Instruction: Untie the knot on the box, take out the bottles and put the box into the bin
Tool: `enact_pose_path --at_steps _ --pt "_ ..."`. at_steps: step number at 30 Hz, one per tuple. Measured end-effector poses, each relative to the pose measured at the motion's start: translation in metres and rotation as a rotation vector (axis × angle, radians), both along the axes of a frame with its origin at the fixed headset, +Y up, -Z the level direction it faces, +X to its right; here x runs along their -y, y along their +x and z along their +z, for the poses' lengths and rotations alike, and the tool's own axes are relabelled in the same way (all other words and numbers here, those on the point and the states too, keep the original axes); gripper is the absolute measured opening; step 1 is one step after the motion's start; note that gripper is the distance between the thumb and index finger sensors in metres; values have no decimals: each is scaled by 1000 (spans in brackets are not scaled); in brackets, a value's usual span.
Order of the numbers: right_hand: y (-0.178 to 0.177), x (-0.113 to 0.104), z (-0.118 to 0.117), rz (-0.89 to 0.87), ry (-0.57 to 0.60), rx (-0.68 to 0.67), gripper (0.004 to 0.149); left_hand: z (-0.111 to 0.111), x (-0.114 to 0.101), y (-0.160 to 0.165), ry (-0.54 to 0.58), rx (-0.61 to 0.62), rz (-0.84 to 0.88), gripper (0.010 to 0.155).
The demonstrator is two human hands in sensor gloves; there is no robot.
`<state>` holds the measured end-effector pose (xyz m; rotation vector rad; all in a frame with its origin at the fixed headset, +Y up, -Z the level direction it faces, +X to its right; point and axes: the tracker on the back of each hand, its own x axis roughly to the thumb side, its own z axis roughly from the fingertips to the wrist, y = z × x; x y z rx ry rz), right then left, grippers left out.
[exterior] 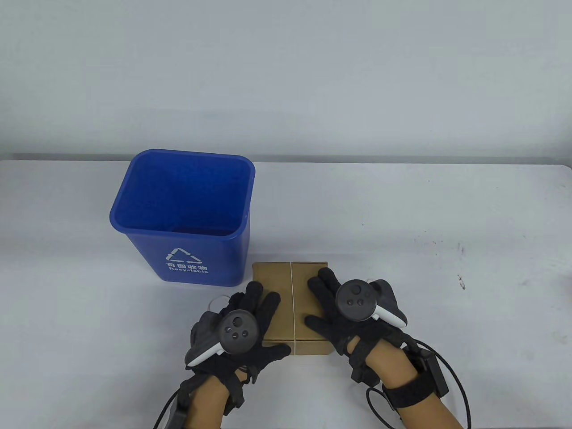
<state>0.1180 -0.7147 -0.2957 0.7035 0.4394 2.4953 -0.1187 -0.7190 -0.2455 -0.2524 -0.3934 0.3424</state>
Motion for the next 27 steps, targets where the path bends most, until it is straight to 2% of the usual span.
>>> enact_pose_path --at_steps 2,4,7,9,12,15,17,27 --pt "-2 -6 3 -2 57 8 74 0 1 1 30 -21 3 103" --pt "-4 -14 11 64 110 4 73 1 2 1 1 -18 -11 104" --pt "-9 -23 27 97 118 -28 77 2 1 3 19 -25 -17 103" --pt "-12 -22 40 119 109 -42 82 2 1 3 29 -23 -33 104" --pt "-13 -14 54 187 179 -37 86 2 1 4 18 -23 -27 104" --pt "-16 0 54 215 189 -6 90 2 2 5 25 -22 -37 105" --pt "-19 7 48 201 251 -4 92 2 2 6 25 -16 -32 106" --pt "-24 8 50 196 349 4 91 1 2 7 57 -12 -32 109"
